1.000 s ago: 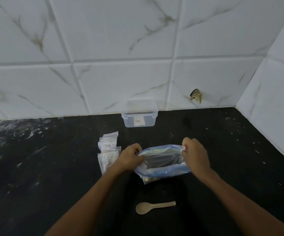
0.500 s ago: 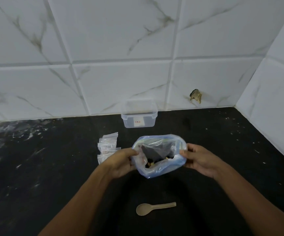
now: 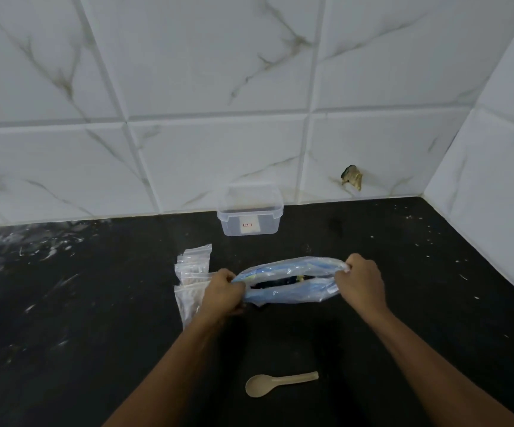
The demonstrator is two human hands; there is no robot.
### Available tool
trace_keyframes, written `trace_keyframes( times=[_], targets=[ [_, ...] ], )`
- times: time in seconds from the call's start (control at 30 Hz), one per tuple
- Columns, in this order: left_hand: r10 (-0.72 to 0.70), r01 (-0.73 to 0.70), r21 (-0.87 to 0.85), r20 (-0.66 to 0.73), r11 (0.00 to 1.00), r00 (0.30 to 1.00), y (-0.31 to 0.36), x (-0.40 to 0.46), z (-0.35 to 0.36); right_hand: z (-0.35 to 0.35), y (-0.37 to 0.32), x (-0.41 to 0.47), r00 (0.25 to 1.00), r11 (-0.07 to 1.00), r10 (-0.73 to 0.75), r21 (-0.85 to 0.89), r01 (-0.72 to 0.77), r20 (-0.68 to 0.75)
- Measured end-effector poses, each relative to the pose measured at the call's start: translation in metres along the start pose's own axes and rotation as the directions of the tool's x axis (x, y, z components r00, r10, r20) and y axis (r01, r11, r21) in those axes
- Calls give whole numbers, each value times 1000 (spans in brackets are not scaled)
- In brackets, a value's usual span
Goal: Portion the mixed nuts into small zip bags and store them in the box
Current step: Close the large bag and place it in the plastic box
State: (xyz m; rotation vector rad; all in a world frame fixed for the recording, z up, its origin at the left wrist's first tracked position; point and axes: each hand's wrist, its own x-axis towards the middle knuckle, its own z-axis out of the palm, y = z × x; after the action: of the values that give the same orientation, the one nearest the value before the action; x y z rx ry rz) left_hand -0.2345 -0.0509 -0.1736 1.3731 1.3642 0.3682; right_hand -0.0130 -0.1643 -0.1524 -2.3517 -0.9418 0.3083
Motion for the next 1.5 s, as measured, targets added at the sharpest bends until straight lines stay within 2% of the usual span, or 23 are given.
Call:
trace_keyframes(
  times=[0.07, 0.1, 0.17, 0.23, 0.37, 0.4, 0.43, 0.47, 0.5, 0.53, 0.6, 0.67, 0.73, 0.8, 0.87, 0.9, 0.97, 1.07, 1.17, 1.23, 1.33, 1.4, 1.5],
  targets=[
    [-57, 99, -227, 185, 969, 981, 2, -1, -8, -8, 4, 6, 995, 996, 58, 66, -63, 79],
    [-76, 172, -350, 272, 921, 959, 3, -3, -13, -12, 7, 9, 982, 976, 113, 168, -138, 149],
    [-57, 279, -546, 387, 790, 920, 3, -7, -23, -19, 7, 12, 912, 823, 209, 441, -359, 354],
    [10, 289, -621, 432, 728, 902, 1, -8, -28, -22, 8, 13, 845, 654, 214, 571, -497, 490],
    [74, 209, -581, 424, 787, 903, 2, -5, -25, -17, 7, 15, 775, 494, 226, 616, -614, 590],
    [47, 203, -549, 406, 811, 912, 4, -4, -24, -14, 6, 14, 786, 520, 248, 607, -601, 566],
    [10, 189, -490, 375, 851, 927, 7, -4, -23, -11, 5, 13, 838, 631, 273, 569, -527, 473],
    [-28, 160, -396, 319, 904, 947, 11, -4, -21, -9, 5, 13, 910, 803, 266, 449, -392, 319],
    [-51, 116, -275, 235, 954, 971, 14, -4, -17, -5, 5, 12, 970, 931, 204, 281, -234, 132],
    [-45, 63, -146, 123, 987, 991, 16, -3, -12, 1, 4, 10, 994, 986, 108, 131, -105, -14],
    [39, -35, 46, -94, 998, 995, 17, 0, 0, 6, -1, 3, 994, 999, 3, 49, 2, -105],
    [117, -98, 114, -178, 989, 977, 17, -2, 8, 7, -1, 4, 999, 998, 15, 58, -12, -44],
    [174, -156, 114, -174, 981, 969, 16, -3, 6, 0, 3, 11, 992, 975, 103, 192, -116, 76],
    [235, -218, 123, -150, 968, 960, 18, -3, 4, -10, 8, 17, 981, 937, 185, 291, -195, 61],
    [357, -306, 247, -194, 919, 914, 20, -5, 6, -14, 10, 19, 984, 967, 162, 211, -144, -69],
    [409, -335, 301, -233, 893, 882, 18, -3, 7, -15, 9, 17, 989, 981, 132, 154, -120, -71],
    [455, -360, 324, -295, 875, 840, 17, -2, 6, -14, 7, 12, 995, 989, 81, 115, -88, 65],
    [321, -276, 197, -255, 941, 912, 19, 0, -3, -22, 10, 10, 932, 964, 64, 220, -150, 356],
    [194, -202, -73, -105, 977, 975, 20, -4, -5, -37, 9, 10, 771, 789, -50, 499, -359, 635],
    [140, -136, -237, 2, 962, 990, 22, -8, -5, -45, 7, 12, 696, 698, -109, 553, -454, 710],
    [47, 63, -501, 204, 863, 978, 31, -12, -12, -45, 8, 19, 734, 740, -38, 512, -435, 678],
    [45, 81, -465, 253, 882, 966, 31, -8, -18, -42, 9, 21, 766, 791, -14, 475, -385, 643],
    [104, -1, -337, 288, 942, 952, 28, -4, -25, -40, 7, 22, 816, 845, -56, 463, -268, 575]
  ],
)
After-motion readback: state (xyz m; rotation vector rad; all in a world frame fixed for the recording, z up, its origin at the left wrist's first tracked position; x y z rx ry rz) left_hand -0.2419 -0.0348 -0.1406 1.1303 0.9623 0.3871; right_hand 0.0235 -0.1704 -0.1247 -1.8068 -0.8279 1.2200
